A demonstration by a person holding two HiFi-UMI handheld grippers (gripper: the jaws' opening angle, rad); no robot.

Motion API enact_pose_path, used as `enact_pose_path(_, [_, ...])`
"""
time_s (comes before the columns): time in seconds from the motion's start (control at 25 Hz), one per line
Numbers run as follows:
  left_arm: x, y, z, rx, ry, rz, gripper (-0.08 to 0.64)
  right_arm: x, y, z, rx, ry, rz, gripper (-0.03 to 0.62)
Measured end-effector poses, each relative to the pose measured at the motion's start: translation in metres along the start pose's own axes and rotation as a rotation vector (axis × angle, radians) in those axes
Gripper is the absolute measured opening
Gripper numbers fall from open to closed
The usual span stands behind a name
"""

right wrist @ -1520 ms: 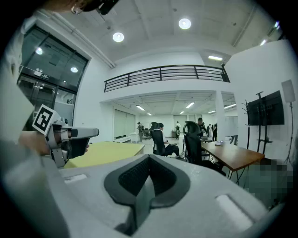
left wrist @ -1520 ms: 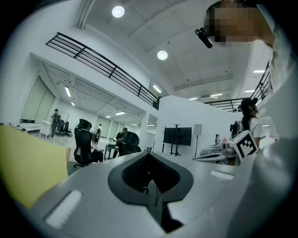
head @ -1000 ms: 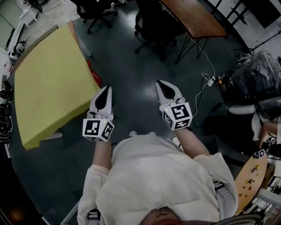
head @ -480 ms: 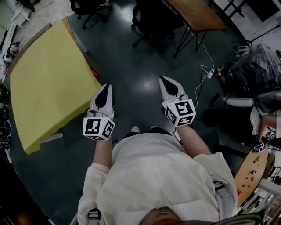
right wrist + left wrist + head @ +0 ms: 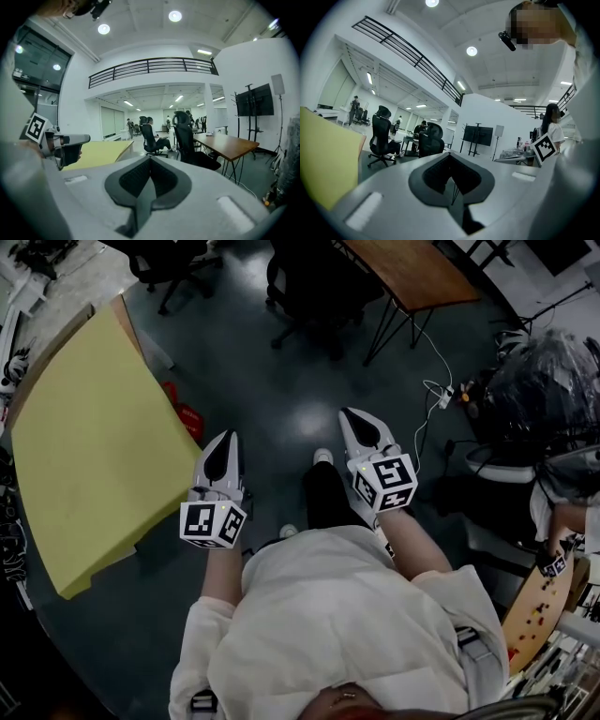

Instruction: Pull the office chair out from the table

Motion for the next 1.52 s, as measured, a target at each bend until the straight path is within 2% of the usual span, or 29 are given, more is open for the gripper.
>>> enact_pose_path(0.16, [0.003, -0.006, 0.062, 0.016, 0.009, 0.015, 0.014, 0.001, 0.052, 0.045, 0.005, 0.015, 0.004, -0.009])
enact_pose_path(0.4, [0.026, -0.006, 0.166, 0.059, 0.041, 0.025, 0.014, 0.012, 0.138, 0.114, 0.049, 0.026, 0.004, -0.009])
enact_pose_path(0.68, [0.04, -0.014, 0.261, 0.052, 0.036, 0.046, 0.014, 0.036, 0.218, 0.184, 0.054, 0.047, -0.026, -0.009])
enact_pose_path(0.88, [0.051, -0.045, 0.321, 0.041, 0.009, 0.041, 0.014, 0.041, 0.248, 0.236, 0.035, 0.037, -0.03, -0.009])
enact_pose_path(1.24, [0.089, -0.137, 0.448, -0.037, -0.02, 0.024, 0.014, 0.057, 0.283, 0.357, -0.045, -0.012, -0.056, -0.009])
enact_pose_path(1.52, [0.101, -0.174, 0.524, -0.111, -0.107, 0.002, 0.014, 0.07, 0.314, 0.413, -0.136, -0.031, -0.043, -0.009])
Point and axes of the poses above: the fingertips, and each gripper's own axes: z forward along the fingers, y to its right, x out of its top, the point moved 10 cm from there along -z, backward along the fingers, and after that the axes turned 15 degrees about -z, right-handed, at the moved point
